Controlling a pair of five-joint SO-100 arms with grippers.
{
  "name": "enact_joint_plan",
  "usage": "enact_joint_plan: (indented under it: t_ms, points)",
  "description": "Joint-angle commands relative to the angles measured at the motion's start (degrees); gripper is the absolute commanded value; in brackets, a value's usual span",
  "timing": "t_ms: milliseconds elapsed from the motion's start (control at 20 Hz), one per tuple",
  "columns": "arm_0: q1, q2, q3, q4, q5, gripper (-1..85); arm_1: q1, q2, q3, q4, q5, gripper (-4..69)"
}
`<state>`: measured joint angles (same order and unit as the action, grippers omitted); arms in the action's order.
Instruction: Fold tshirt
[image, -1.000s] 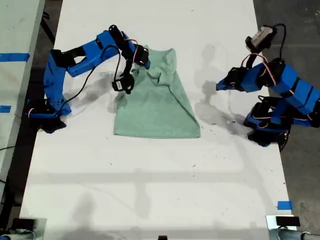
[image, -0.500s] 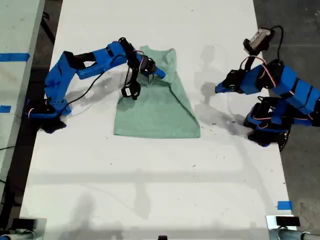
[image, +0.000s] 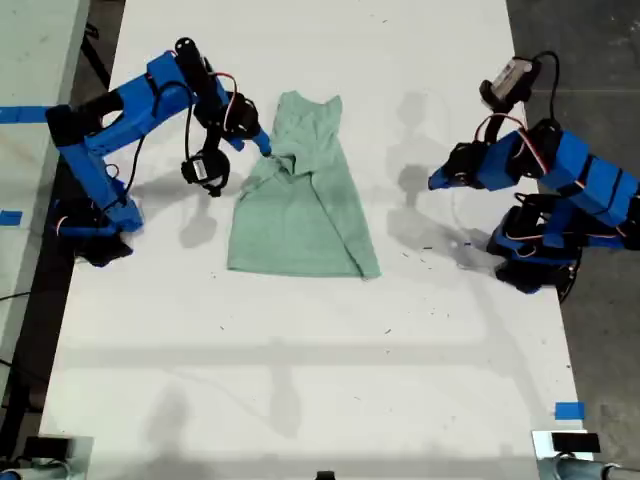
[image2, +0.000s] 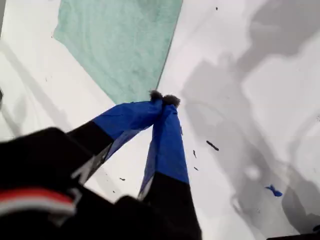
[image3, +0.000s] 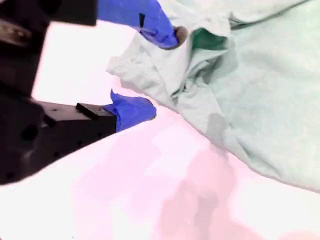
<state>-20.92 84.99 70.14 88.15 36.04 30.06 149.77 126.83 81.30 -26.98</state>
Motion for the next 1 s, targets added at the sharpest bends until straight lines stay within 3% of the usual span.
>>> enact_joint_plan:
  t_ms: [0, 200, 550, 750, 950]
  points:
    - [1.4, 6.9, 8.3, -4.6, -1.7, 21.3, -0.5, -0.1, -2.1, -1.0, -0.9, -1.2]
    - [0.9, 6.6, 7.2, -6.8, -1.3, 19.8, -0.5, -0.1, -2.4, -0.6, -1.1, -1.2]
    - [0.9, 9.4, 6.9, -3.0, -1.7, 19.5, -1.1, -1.8, -4.7, -0.7, -1.6, -1.2]
    - [6.0, 14.4, 10.5, 1.0, -6.2, 20.2, -6.2, -11.0, -14.2, -0.4, -1.8, -1.2]
    - [14.1, 19.6, 17.8, 0.5, -13.9, 20.1, -11.3, -20.0, -25.5, 2.6, -1.8, -1.2]
